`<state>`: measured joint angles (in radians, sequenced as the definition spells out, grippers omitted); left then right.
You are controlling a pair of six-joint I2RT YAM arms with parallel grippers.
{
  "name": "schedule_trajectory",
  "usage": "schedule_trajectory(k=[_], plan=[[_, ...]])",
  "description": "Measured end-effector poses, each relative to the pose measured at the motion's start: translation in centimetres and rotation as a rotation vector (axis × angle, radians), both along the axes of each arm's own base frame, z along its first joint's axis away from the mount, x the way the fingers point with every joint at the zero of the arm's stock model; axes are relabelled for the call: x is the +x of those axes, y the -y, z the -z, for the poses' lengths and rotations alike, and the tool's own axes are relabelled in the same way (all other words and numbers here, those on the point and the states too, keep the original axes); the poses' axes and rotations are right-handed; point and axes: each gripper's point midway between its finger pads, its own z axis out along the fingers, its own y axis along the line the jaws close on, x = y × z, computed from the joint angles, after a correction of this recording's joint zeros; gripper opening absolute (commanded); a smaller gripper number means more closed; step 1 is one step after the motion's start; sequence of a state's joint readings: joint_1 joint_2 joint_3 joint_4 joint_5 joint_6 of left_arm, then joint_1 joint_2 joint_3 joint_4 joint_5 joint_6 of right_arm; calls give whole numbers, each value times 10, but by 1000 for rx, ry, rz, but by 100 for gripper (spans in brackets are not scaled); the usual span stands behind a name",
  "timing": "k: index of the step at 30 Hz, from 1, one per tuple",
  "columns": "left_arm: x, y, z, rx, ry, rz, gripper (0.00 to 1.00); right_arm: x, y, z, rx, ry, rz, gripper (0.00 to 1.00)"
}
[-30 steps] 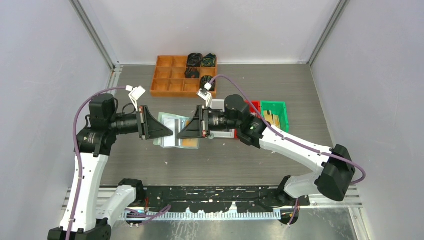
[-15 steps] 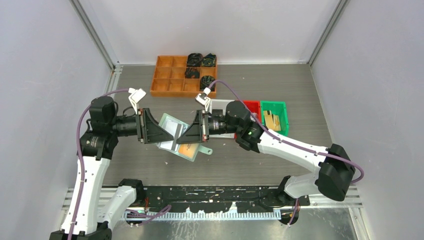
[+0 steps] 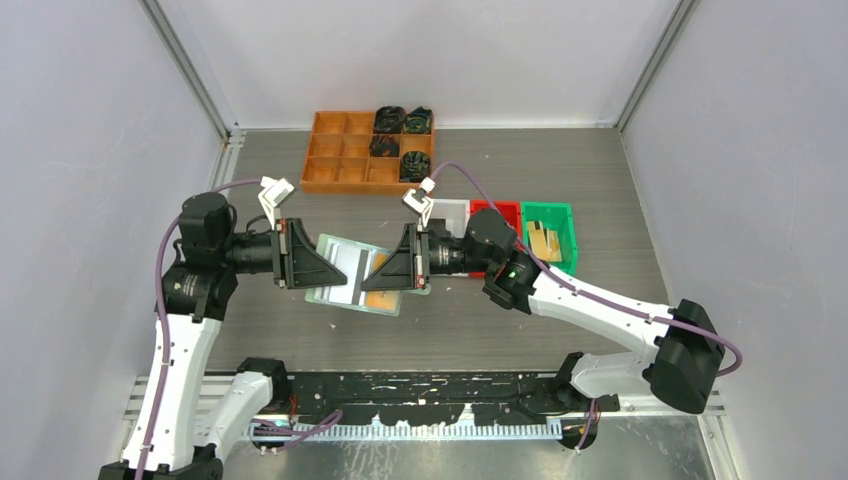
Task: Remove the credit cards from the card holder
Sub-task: Remove the credit card from the card holder.
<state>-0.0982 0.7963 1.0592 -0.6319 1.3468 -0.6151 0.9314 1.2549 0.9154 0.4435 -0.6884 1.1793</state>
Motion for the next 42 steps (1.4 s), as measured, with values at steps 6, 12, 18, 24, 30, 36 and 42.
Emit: schedule_trajectory(k=[6,12,18,24,30,36,42], plan=[[0,0,-1,-2,-8,1,22,0,2,-1,5,8,13,3],[0,0,-1,-2,-6,-1,12,-1,3,-4,13,18,11,21],[0,0,-1,-3,-1,-1,11,2,4,-7,22,6,20,20],[0,0,-2,-5,-11,-2,11,14,4,-17,69,-21,36,13],[0,0,-5,-8,-8,-2,19,14,5,-21,90,-26,32,3],[-2,1,-6,-12,-8,10,39,13,8,-16,95,-31,44,1],[-2,1,-7,-14,-2,16,23,11,13,-15,99,-31,55,1]])
